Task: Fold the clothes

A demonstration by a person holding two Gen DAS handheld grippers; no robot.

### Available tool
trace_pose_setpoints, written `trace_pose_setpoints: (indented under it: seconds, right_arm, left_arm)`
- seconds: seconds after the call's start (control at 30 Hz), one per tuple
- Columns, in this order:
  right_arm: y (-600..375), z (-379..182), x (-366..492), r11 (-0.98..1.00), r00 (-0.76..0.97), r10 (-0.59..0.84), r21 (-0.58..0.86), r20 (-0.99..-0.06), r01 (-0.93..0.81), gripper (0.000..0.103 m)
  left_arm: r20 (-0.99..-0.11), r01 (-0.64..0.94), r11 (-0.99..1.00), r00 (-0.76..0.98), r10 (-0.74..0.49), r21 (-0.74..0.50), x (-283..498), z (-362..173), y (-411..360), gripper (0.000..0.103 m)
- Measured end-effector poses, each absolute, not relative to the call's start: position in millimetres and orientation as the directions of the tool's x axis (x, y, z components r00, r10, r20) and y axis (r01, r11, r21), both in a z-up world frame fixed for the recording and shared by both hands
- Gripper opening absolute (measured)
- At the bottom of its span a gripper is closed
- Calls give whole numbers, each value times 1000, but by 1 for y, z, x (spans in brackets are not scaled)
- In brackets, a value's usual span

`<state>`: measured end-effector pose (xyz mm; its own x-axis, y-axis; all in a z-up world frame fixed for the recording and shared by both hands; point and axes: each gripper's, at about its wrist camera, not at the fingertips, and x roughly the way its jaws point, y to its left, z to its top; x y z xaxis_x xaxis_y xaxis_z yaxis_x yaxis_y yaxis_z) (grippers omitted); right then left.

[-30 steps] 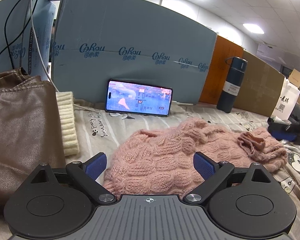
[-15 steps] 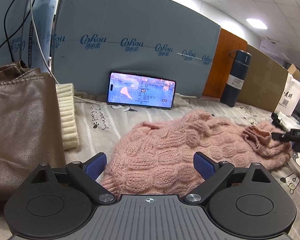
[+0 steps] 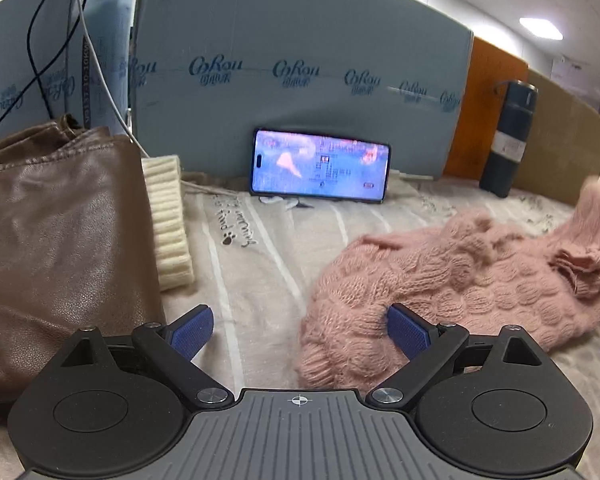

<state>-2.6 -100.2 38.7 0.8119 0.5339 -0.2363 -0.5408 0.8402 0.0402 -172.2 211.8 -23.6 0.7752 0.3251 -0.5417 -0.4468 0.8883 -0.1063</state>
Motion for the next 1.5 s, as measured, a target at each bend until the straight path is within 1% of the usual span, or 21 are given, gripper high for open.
trace_pose_setpoints:
  seconds: [0.07,0.23,0.33,0.43,0.5,0.57,0.67,0.77,0.83,0.87,0.9,0.97,1.03,1.1,1.17,1.23,1.3,1.4,1.43,1.47,1.5]
  right_arm:
    - [-82,46,-24,809,797,573,-21,-192,-587,18]
    - [-20,44,-90,725,778,620,-307,-96,-616,18]
    - [11,37,-125,647,725,682,-384,-95,-659,18]
    - [35,29,-148,546,633,762,-390,-136,-741,18]
    - [50,26,-153,488,566,803,-340,-186,-804,18]
    - [62,24,-149,442,494,833,-238,-249,-865,18]
    - [75,20,-132,375,348,872,11,-345,-927,18]
    - [83,8,-114,324,230,891,195,-391,-926,19]
    - [86,1,-107,307,190,895,248,-404,-919,22]
    - [86,1,-103,288,158,906,298,-392,-910,26]
    - [85,1,-98,267,126,917,348,-378,-899,37]
    - [75,8,-91,211,50,939,456,-339,-865,53]
    - [54,21,-91,156,15,962,506,-271,-848,59]
    - [31,33,-89,131,30,979,503,-203,-854,70]
    - [9,43,-85,136,67,985,486,-156,-863,77]
    - [-9,44,-76,185,125,980,476,-153,-860,78]
    - [-19,38,-62,230,164,972,521,-170,-822,78]
    - [-29,25,-44,265,195,964,586,-182,-766,78]
    - [-30,21,-40,271,202,963,600,-180,-753,78]
    - [-30,17,-37,276,210,961,614,-179,-740,78]
    - [-31,12,-33,281,218,960,626,-178,-727,78]
  left_arm:
    - [-513,-439,888,799,314,-140,-178,-20,214,96]
    - [-406,-431,851,865,296,-299,-201,-6,230,96]
    - [-346,-408,836,894,284,-367,-212,0,236,96]
    - [-298,-386,828,913,279,-407,-220,4,238,96]
    - [-281,-379,824,918,279,-421,-222,7,240,96]
    - [-273,-377,821,920,280,-429,-224,8,241,96]
    - [-264,-375,816,923,282,-440,-225,9,242,96]
    - [-260,-377,810,922,286,-449,-228,9,243,96]
    - [-261,-379,806,922,287,-454,-230,8,244,96]
    - [-261,-379,804,922,286,-458,-230,8,245,96]
    - [-260,-378,802,923,284,-463,-230,7,246,96]
    - [-252,-369,796,927,278,-480,-231,5,247,96]
    - [-238,-353,785,934,266,-509,-232,4,249,96]
    - [-227,-328,773,944,241,-542,-232,2,251,97]
    - [-241,-300,770,951,194,-563,-226,-1,250,97]
    - [-264,-272,777,954,142,-568,-217,-4,246,97]
    - [-289,-253,801,952,104,-543,-207,-6,236,97]
    - [-361,-278,873,924,128,-402,-191,-8,213,96]
    - [-380,-290,895,912,153,-338,-187,-10,206,79]
    - [-396,-294,914,903,168,-281,-183,-11,200,37]
    - [-413,-296,927,892,182,-231,-179,-12,195,26]
